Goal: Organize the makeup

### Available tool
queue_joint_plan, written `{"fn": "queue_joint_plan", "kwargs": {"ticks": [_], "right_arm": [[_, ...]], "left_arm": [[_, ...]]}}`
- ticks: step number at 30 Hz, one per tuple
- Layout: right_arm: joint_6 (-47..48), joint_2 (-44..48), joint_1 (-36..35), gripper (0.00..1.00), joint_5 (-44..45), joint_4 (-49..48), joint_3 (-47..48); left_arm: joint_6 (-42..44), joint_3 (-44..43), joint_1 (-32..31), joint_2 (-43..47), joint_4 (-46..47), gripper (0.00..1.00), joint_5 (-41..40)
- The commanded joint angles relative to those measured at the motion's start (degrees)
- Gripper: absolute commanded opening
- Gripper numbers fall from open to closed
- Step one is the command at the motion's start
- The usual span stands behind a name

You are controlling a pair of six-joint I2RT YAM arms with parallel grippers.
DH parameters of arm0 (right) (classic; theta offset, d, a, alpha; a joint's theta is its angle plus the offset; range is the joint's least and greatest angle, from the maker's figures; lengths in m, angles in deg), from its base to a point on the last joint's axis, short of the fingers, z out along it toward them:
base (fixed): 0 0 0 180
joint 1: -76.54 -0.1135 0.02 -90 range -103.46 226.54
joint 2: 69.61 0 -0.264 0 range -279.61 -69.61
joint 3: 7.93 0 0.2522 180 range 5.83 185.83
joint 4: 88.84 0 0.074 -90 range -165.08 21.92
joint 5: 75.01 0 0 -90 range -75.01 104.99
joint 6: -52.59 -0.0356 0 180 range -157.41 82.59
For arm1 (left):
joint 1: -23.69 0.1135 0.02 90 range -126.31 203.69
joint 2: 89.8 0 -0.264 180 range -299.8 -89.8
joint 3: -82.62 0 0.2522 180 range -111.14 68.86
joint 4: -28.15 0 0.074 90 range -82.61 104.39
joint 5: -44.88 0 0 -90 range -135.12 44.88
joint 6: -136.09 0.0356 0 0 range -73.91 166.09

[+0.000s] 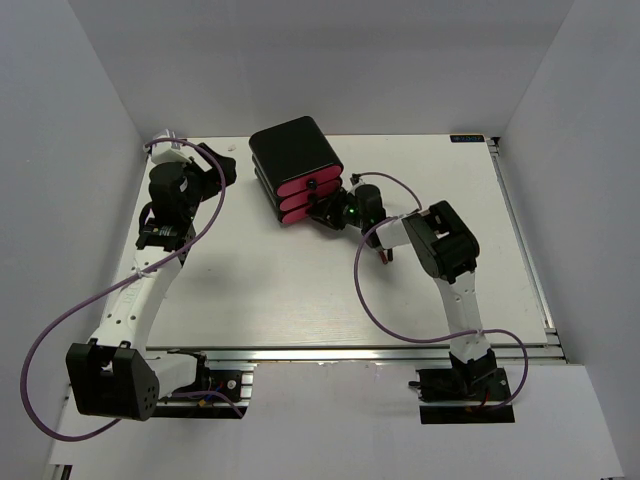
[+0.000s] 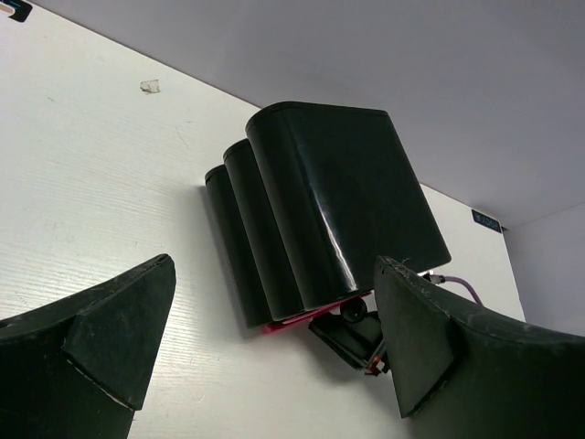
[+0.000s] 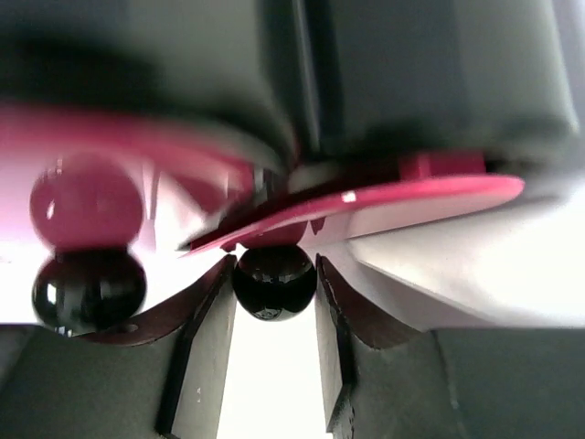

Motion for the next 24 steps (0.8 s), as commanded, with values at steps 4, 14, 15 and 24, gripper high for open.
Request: {"fn": "queue_joint_plan", "kwargs": {"ticks": [4, 14, 15, 24], "right_arm": [[0.22, 7.17, 0.23, 0.08, -4.42, -8.12, -13.54], [5.83, 14.13, 0.23, 0.89, -8.10, -7.08, -23.70], [7.06, 14.21, 0.23, 0.89, -9.07, -5.68, -22.82], [27.95, 27.64, 1.45, 0.89, -18.91, 21.87, -19.73]], "left_arm": [[-0.55, 1.03, 0.13, 3.30, 3.11, 0.98, 2.11], [-1.43, 2.35, -0.13, 4.80, 6.55, 0.98, 8.17], [-1.60, 2.17, -0.22, 4.88, 6.73, 0.98, 9.22], [-3.45, -4.85, -3.29, 3.22, 8.66, 0.92, 13.45]]}}
